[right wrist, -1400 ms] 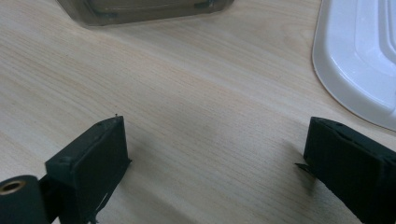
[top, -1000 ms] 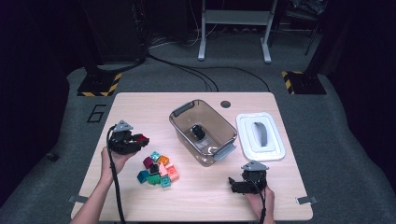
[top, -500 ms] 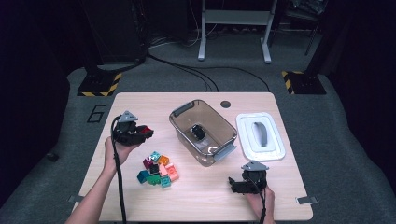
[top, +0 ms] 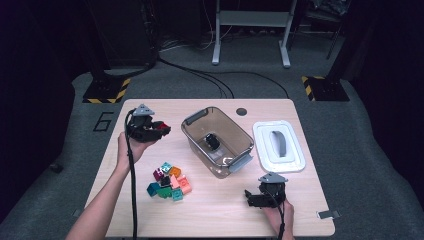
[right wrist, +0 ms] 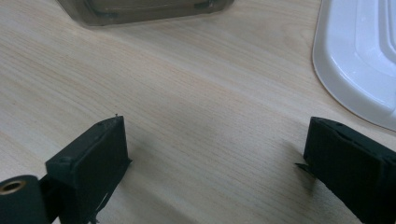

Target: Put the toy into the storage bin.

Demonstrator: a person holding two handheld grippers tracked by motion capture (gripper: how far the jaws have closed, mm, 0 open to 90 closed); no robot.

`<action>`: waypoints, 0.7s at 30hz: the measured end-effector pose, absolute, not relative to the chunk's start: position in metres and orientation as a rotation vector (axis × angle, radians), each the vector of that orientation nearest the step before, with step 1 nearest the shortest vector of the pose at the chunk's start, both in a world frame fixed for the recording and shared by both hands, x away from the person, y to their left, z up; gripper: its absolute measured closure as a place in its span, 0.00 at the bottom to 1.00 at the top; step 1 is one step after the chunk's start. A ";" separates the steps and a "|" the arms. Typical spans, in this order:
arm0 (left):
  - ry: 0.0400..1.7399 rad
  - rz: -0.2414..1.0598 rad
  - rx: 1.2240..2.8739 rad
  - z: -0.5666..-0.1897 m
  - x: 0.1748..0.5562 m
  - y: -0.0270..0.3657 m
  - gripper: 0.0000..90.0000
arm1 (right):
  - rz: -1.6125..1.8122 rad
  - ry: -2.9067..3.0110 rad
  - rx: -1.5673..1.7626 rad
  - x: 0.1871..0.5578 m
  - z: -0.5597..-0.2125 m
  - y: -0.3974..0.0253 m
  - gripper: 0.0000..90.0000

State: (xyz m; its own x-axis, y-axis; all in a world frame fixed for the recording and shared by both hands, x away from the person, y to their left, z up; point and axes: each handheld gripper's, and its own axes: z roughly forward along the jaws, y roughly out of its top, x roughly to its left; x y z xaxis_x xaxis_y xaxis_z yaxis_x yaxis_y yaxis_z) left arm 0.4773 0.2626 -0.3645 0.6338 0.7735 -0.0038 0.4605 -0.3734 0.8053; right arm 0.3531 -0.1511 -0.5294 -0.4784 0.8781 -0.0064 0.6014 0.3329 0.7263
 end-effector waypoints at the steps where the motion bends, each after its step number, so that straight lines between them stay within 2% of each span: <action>1: 0.954 0.482 2.046 -0.361 0.479 0.260 0.66 | 0.943 2.205 1.305 0.353 -0.529 -0.151 0.06; 8: 0.912 0.477 2.076 -0.349 0.487 0.236 0.66 | 0.944 2.204 1.306 0.353 -0.529 -0.151 0.06; 21: 0.866 0.447 2.099 -0.349 0.499 0.201 0.66 | 0.944 2.205 1.304 0.353 -0.529 -0.151 0.06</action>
State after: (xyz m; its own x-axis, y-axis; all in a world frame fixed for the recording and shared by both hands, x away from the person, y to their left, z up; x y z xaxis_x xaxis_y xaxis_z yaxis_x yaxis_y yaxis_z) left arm 0.4995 0.2013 -0.3495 0.7026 0.7113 0.0179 0.4271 -0.4416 0.7890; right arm 0.3530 -0.1512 -0.5294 -0.4792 0.8777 -0.0067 0.6012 0.3338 0.7261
